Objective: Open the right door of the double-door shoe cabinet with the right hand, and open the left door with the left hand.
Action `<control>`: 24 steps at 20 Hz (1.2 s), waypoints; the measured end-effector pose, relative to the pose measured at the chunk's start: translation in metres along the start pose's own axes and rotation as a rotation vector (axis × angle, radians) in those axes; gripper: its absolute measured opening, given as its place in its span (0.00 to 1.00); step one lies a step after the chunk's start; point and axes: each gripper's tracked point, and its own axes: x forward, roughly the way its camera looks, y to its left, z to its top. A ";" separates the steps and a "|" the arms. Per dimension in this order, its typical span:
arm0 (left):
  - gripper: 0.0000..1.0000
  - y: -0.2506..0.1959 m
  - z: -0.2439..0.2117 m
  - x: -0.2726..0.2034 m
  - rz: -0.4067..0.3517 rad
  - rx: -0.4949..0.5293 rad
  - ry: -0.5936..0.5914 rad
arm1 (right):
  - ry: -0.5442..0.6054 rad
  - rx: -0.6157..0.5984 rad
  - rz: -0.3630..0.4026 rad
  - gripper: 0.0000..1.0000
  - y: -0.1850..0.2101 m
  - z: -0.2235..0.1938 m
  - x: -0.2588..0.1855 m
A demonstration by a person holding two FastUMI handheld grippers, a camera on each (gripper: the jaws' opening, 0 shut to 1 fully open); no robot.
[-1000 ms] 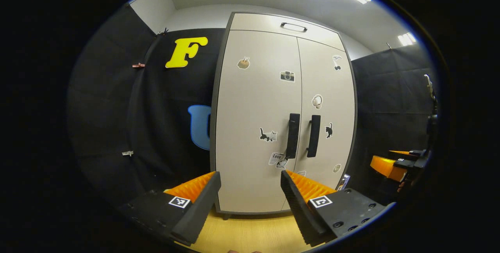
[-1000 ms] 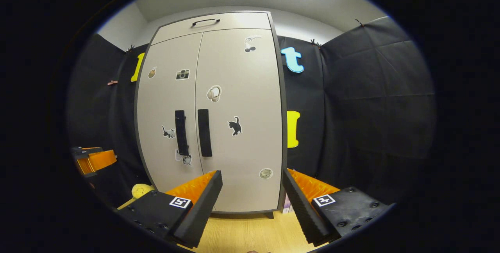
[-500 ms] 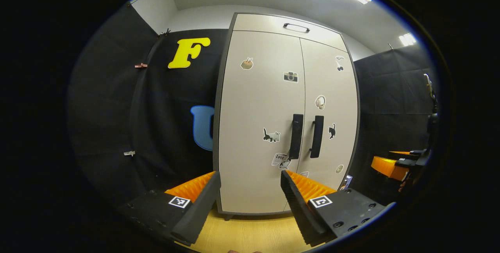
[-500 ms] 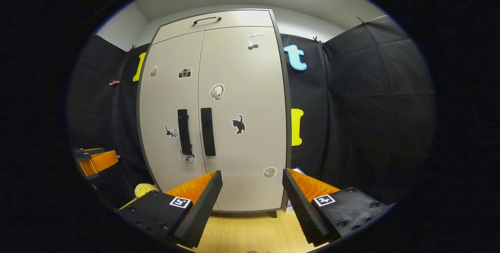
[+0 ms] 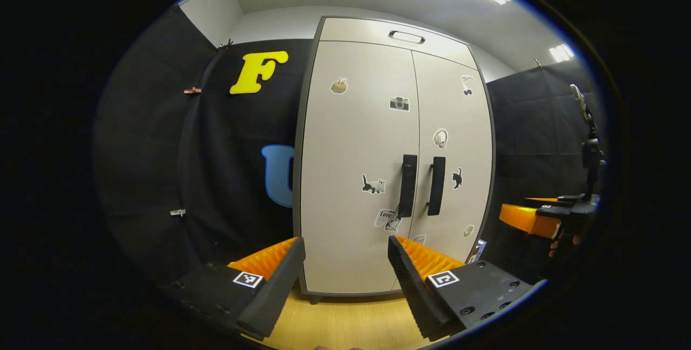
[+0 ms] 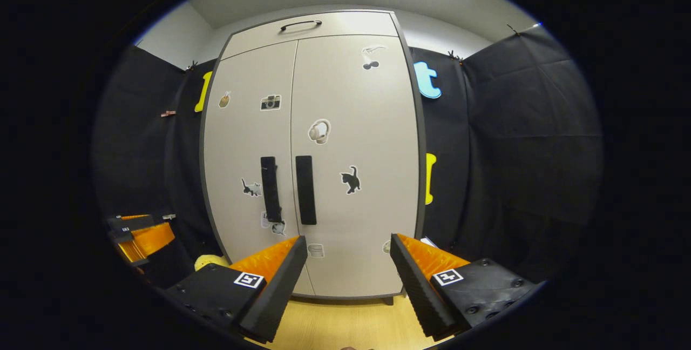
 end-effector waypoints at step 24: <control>0.95 0.083 -0.042 -0.042 0.222 0.009 0.091 | 0.026 -0.093 0.034 0.98 0.054 0.021 0.163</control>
